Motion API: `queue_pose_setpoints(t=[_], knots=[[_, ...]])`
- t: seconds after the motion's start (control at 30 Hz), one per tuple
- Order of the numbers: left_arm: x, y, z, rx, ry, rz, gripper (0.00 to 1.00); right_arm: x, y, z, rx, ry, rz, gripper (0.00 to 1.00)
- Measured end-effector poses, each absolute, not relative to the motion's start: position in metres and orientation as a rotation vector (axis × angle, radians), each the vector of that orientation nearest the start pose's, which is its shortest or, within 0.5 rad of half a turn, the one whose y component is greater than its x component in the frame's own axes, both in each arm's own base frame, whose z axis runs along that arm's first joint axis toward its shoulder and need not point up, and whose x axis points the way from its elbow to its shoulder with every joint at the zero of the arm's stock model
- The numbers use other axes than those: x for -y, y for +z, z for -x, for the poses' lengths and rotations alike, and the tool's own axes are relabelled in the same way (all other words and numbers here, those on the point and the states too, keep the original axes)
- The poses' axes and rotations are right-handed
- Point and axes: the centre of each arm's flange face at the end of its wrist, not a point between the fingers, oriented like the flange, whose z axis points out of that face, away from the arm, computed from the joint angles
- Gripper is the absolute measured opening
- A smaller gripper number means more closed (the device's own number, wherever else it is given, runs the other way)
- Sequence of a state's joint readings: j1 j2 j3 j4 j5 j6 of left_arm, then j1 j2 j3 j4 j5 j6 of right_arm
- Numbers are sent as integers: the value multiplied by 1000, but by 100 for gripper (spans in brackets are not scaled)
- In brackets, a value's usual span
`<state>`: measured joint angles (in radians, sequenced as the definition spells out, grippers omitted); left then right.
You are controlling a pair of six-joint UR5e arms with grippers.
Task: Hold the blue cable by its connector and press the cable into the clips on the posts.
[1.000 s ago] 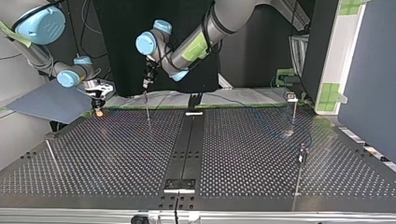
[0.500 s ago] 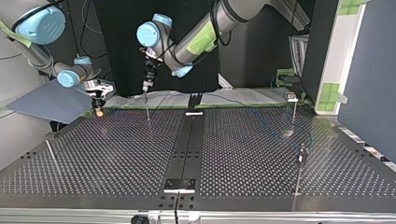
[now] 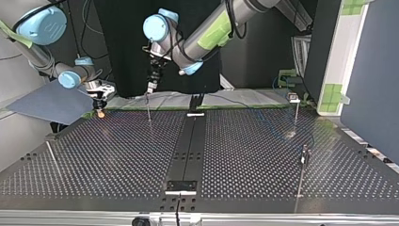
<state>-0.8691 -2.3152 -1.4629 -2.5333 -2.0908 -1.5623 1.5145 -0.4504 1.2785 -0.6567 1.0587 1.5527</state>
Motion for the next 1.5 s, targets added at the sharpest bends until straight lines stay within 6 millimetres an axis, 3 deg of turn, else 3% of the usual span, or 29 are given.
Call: queue_pose_setpoints(t=[0.5,0.93,1.5], knots=[[540,178,-341,-1591,-235,-296,100,725,-55,-143,1102,1485,-1656,0],[502,211,-320,-1561,-297,-217,100,725,-55,-145,1100,1486,-1659,0],[455,238,-281,-1548,-313,-201,100,723,-55,-151,1093,1491,-1666,0]])
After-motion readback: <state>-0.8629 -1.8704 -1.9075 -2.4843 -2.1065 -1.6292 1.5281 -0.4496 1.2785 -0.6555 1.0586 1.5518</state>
